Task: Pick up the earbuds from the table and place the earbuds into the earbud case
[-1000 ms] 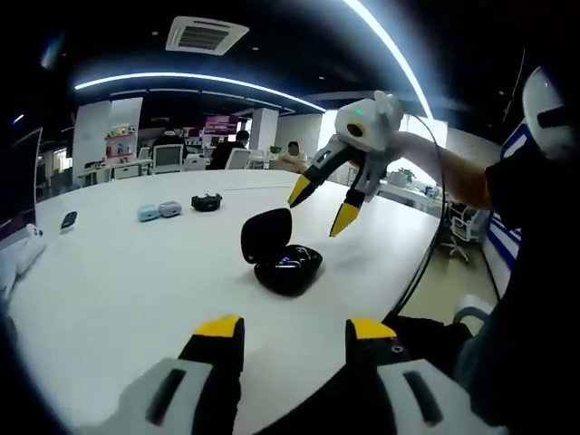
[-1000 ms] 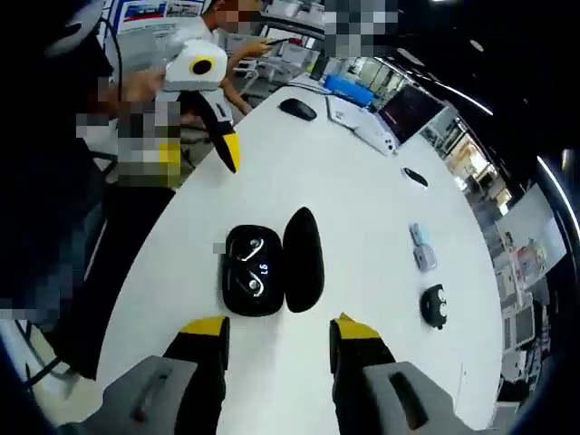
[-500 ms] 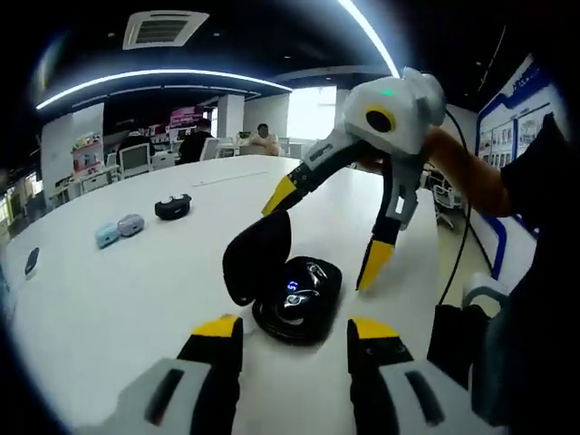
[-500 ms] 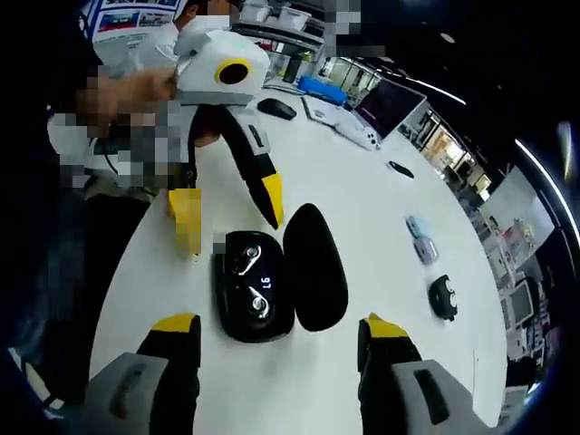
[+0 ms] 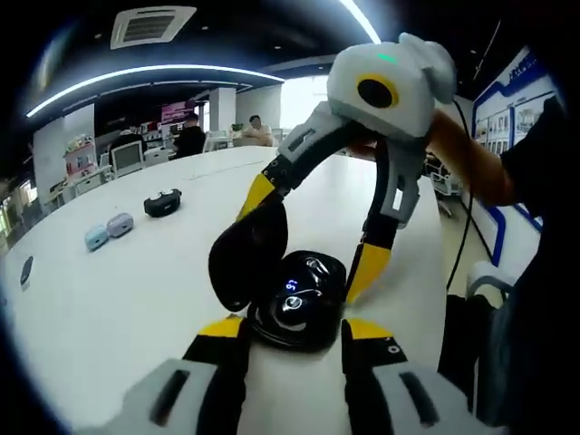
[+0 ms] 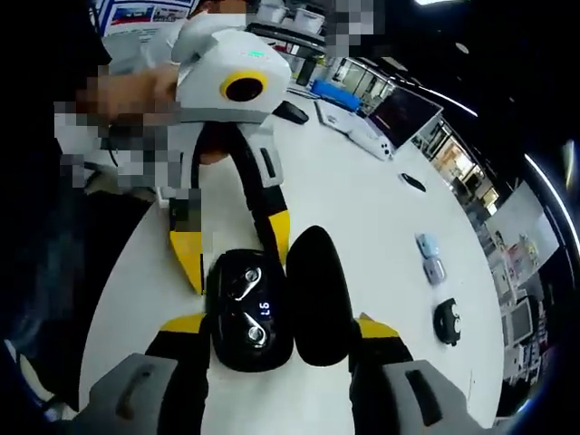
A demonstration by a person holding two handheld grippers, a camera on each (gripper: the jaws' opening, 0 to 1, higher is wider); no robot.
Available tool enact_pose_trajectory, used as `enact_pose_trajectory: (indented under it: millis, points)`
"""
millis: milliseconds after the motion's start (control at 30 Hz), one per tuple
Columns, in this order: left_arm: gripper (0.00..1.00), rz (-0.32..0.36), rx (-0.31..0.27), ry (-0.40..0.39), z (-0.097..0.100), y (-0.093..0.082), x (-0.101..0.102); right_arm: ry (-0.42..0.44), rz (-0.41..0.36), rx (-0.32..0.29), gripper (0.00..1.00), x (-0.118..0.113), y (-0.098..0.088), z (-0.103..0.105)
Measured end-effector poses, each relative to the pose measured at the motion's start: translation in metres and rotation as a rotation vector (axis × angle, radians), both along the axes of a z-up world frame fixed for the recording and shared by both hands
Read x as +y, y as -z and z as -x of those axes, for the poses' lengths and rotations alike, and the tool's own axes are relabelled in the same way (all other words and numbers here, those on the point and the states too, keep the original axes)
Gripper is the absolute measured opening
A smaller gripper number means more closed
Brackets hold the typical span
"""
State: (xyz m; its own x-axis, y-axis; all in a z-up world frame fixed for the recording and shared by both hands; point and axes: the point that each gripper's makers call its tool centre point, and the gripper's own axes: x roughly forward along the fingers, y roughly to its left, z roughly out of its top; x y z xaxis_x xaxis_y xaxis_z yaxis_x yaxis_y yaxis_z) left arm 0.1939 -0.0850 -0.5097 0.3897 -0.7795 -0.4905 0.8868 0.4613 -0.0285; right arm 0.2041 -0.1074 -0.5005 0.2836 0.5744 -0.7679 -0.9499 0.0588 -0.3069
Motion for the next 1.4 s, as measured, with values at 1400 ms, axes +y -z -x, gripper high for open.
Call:
enact_pose_trajectory:
  millis: [1400]
  points:
    - [0.39,-0.007,-0.026,-0.027,-0.003,-0.005,0.009,0.078,-0.306,0.302,0.48,0.001,0.015,0.011]
